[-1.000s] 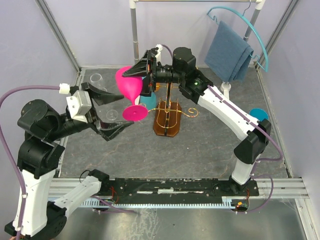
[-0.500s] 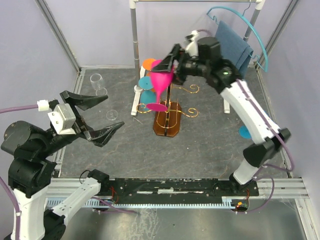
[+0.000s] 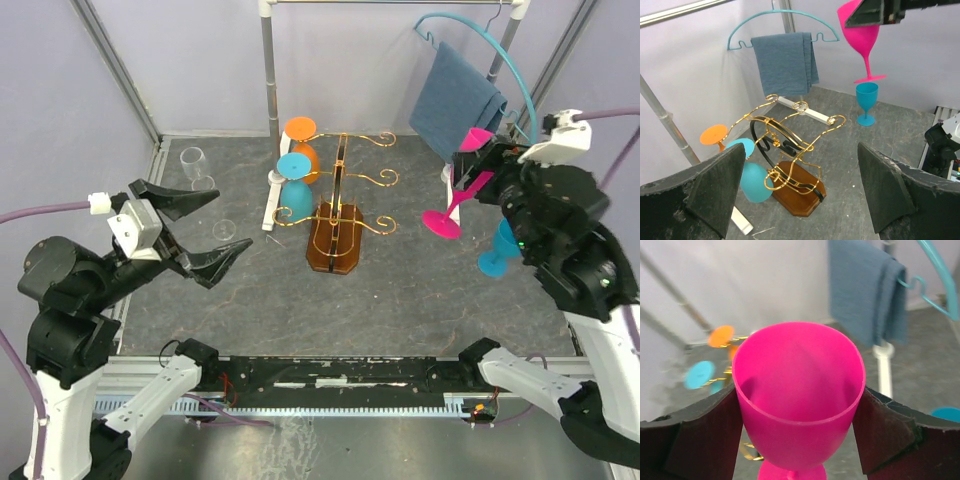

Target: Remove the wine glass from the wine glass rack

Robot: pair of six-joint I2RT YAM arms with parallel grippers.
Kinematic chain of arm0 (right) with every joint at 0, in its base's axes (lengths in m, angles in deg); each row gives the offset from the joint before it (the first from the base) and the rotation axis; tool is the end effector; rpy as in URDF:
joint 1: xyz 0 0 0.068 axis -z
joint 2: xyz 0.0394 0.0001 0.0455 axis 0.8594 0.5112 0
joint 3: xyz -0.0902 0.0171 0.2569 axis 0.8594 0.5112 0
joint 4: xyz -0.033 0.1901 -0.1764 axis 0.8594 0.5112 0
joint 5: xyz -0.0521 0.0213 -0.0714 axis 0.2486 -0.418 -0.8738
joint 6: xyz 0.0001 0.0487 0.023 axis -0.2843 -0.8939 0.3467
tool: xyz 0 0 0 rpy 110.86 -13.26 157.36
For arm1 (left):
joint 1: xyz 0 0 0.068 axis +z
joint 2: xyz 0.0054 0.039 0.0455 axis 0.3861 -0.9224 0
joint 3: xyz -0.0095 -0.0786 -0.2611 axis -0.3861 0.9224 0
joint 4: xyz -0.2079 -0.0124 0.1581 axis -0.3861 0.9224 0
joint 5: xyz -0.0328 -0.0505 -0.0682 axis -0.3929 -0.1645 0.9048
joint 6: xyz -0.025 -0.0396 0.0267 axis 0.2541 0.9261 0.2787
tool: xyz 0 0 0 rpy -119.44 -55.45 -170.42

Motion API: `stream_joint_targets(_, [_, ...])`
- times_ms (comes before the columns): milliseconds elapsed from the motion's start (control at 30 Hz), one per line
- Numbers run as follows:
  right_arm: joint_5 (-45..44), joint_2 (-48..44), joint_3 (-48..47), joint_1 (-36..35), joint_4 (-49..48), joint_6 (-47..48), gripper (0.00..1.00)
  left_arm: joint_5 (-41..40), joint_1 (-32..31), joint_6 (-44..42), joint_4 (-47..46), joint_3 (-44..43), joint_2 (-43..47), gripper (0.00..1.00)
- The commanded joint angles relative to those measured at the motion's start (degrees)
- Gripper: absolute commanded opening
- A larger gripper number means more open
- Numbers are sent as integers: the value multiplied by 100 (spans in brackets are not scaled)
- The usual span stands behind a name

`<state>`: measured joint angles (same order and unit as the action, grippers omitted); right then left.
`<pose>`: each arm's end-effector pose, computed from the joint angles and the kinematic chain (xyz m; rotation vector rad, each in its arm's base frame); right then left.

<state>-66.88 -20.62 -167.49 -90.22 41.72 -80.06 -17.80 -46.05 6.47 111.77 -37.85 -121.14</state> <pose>0.1208 0.0568 0.5243 0.2206 1.6465 0.4306 0.0420 -0.0382 0.5141 0.7825 1.2221 -0.6444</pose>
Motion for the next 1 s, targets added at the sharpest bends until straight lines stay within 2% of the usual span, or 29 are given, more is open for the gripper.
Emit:
stream_joint_targets(0, [-1698,-45,1447,2,-1111,844,69,-125,11,357,-407,203,53,99])
stream_joint_targets(167, [-2389,-405,3196,-14,-3285,1493,67,-159,12,477,-575,360,63,99])
stream_joint_targets(300, [-2688,-156,4034,-21,-4715,2167,68,-186,14,542,-680,461,79,99])
stream_joint_targets(433, [-2695,207,4873,-22,-6566,2606,68,-269,9,731,-886,695,102,99])
stream_joint_targets(600, [-2695,1154,5351,-2,-7841,2808,71,-1008,18,1139,-1111,1209,135,99])
stream_joint_targets(767, [-2661,1935,5612,15,-8938,2893,71,-2134,15,1359,-980,1657,1,99])
stream_joint_targets(967, [-2547,2882,5706,85,-10120,3136,69,-2334,12,1396,-1029,1837,-140,99])
